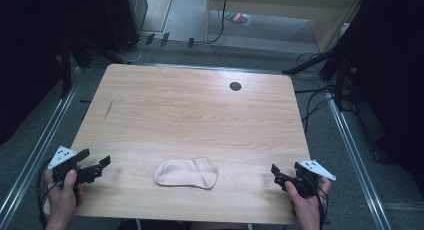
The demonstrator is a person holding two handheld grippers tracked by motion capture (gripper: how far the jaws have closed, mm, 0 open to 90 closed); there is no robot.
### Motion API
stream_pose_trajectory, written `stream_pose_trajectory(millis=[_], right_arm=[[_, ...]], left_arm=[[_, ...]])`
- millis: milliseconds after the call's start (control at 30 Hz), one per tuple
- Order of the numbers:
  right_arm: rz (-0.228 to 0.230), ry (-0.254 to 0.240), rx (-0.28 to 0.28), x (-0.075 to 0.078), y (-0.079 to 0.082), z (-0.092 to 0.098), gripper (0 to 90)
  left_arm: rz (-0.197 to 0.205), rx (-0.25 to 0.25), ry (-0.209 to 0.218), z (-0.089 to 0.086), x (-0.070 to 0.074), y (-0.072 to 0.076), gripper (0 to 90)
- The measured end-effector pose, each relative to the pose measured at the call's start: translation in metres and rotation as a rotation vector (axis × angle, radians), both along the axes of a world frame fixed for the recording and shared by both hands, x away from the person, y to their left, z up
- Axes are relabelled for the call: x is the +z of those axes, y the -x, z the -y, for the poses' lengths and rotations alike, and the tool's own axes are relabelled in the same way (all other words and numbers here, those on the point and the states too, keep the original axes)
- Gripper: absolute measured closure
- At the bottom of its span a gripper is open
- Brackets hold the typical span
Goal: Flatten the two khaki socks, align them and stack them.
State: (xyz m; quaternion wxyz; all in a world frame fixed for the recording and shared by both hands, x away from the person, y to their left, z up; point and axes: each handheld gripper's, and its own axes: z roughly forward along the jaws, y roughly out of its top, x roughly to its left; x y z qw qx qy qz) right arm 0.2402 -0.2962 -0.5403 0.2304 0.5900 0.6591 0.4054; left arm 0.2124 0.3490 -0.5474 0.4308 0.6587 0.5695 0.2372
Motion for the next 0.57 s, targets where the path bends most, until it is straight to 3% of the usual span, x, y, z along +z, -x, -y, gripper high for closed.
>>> stream_pose_trajectory(millis=[300, 400, 567], right_arm=[[-0.003, 0.007, -0.048, -0.004, 0.010, 0.019, 9.6], [-0.004, 0.032, -0.048, -0.005, 0.012, 0.023, 9.5], [0.007, 0.023, -0.047, -0.004, 0.011, 0.025, 9.5]], left_arm=[[0.004, 0.030, 0.004, -0.011, -0.001, 0.005, 13.7], [0.000, 0.035, 0.007, -0.011, -0.002, 0.004, 13.7], [-0.004, 0.038, -0.004, -0.009, -0.002, 0.003, 13.7]])
